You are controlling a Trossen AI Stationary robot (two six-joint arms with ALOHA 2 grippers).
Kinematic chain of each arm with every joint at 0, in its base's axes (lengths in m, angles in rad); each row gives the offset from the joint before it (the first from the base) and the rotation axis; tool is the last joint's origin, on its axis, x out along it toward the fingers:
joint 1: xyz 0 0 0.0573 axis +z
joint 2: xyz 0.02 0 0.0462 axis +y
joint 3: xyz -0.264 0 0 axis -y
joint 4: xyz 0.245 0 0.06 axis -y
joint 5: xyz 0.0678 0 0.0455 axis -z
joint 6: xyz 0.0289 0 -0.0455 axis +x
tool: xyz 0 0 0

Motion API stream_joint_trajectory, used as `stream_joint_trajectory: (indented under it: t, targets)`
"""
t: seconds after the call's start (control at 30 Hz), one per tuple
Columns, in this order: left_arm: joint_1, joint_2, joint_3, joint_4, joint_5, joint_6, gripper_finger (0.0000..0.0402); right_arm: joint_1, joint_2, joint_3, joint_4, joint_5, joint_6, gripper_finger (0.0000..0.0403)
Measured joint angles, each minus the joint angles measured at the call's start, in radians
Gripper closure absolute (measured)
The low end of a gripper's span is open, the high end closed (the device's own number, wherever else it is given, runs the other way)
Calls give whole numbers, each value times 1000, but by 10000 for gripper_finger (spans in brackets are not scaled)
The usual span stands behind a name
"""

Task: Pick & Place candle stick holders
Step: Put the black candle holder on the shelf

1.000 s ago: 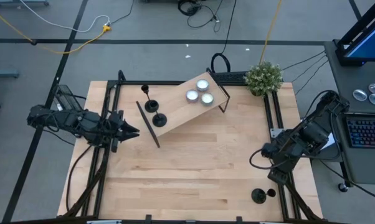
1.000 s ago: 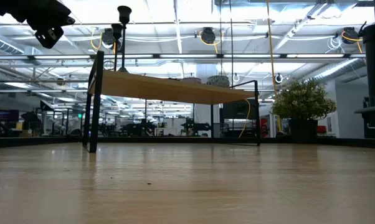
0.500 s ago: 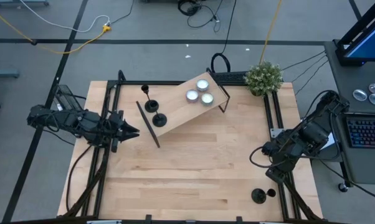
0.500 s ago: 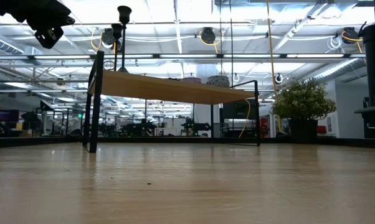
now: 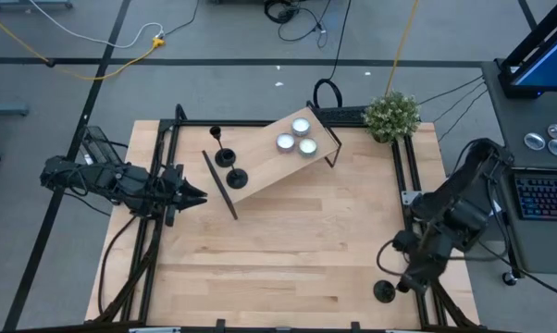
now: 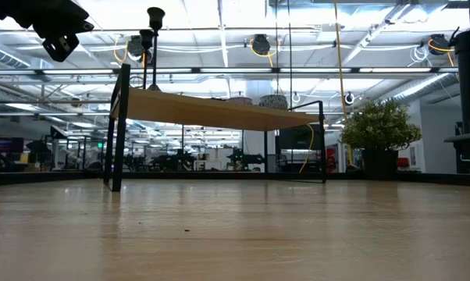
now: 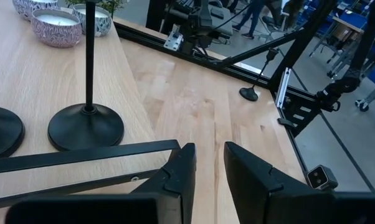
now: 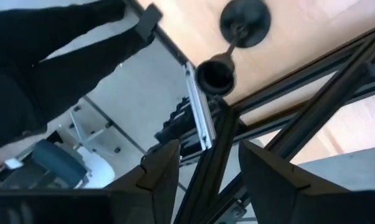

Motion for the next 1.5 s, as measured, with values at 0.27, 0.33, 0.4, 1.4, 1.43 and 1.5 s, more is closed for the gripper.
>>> stream_joint_trajectory:
  t: [0.27,0.33,0.4,1.4,1.43,1.5]
  targets:
    - [0,0,0,0,0,-10,314,66,25,0,20,159,80,247]
    - [0,0,0,0,0,-10,314,68,35,0,20,159,80,249]
    - [0,0,0,0,0,-10,314,68,47,0,26,157,77,251]
    - [0,0,0,-3,-1,-11,314,94,152,0,-32,179,14,252]
    - [0,0,0,-3,-1,-11,314,94,151,0,-33,179,13,252]
    - [0,0,0,-3,-1,-11,314,94,151,-7,-23,179,14,252]
